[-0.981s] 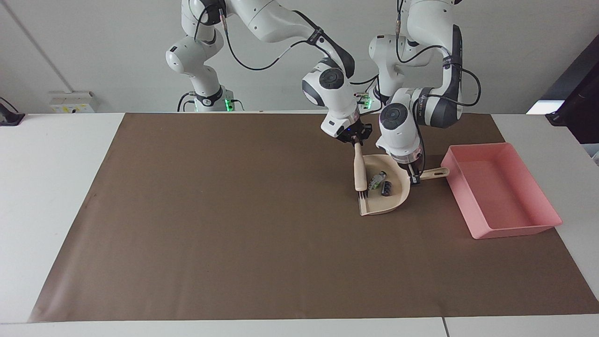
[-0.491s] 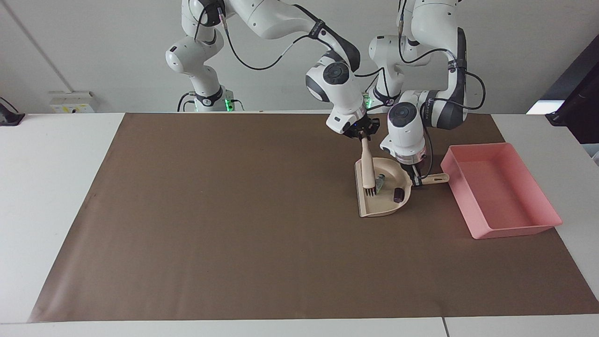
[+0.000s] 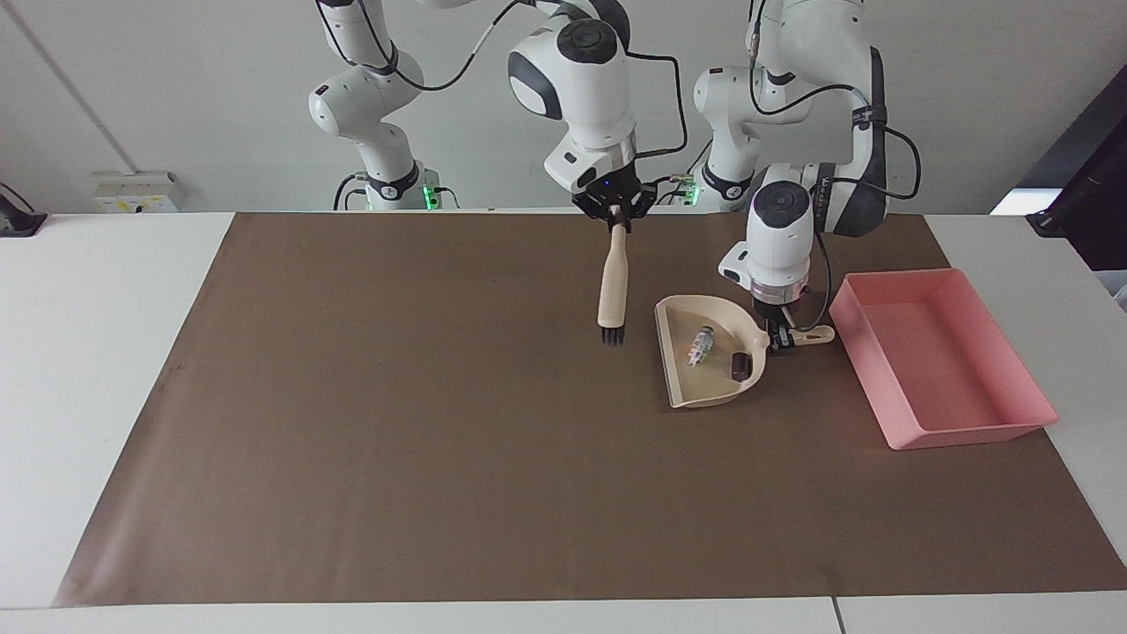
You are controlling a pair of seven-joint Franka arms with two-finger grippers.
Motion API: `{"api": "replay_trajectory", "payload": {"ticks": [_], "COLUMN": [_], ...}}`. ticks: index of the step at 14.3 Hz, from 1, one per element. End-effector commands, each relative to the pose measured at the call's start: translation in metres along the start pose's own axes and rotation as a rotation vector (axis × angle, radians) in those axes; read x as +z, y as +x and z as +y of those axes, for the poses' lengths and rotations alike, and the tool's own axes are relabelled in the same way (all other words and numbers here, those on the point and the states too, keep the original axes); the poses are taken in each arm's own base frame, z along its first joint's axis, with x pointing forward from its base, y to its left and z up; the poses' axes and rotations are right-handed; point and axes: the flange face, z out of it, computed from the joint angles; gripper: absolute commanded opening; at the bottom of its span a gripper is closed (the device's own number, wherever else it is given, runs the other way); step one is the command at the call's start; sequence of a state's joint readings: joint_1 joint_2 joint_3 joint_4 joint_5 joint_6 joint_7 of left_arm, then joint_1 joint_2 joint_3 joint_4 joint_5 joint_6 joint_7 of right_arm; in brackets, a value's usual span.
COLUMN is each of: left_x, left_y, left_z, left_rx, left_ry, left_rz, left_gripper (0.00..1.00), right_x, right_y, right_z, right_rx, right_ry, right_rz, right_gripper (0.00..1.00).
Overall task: Clean e-waste and dump in bin
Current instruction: 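Sweep the component into the dustpan with the brush in the right gripper, then tip the dustpan into the bin with the left gripper while the right gripper withdraws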
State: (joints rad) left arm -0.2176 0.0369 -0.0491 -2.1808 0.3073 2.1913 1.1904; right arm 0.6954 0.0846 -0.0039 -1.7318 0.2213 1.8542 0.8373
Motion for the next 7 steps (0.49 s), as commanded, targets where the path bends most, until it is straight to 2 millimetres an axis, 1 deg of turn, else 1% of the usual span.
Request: {"api": "replay_trajectory", "payload": {"ticks": [1, 3, 4, 6, 7], "left_x": [-0.048, -0.065, -0.071, -0.081, -0.08], "left_y": [-0.04, -0.076, -0.095, -0.135, -0.16], "left_z": [-0.013, -0.026, -0.03, -0.036, -0.039], "left_rx": [-0.022, 0.005, 0.015, -0.002, -0.003], "left_ry": [-0.034, -0.042, -0.041, -0.042, -0.042], "left_rz": [0.02, 0.015, 0.017, 0.031, 0.04], "left_gripper": [0.0, 0.0, 0.0, 0.0, 0.0], "right_x": [-0.014, -0.017, -0.017, -0.011, -0.004], "right_y": [0.049, 0.087, 0.104, 0.129, 0.137], "right_z": [0.076, 0.132, 0.168, 0.239, 0.271], "right_rx": [-0.039, -0.072, -0.085, -0.124, -0.128], "right_ry": [-0.07, -0.116, -0.126, -0.12, -0.124], "right_rz": [-0.032, -0.04, -0.039, -0.042, -0.054], "right_gripper": [0.0, 0.0, 0.0, 0.0, 0.0]}}
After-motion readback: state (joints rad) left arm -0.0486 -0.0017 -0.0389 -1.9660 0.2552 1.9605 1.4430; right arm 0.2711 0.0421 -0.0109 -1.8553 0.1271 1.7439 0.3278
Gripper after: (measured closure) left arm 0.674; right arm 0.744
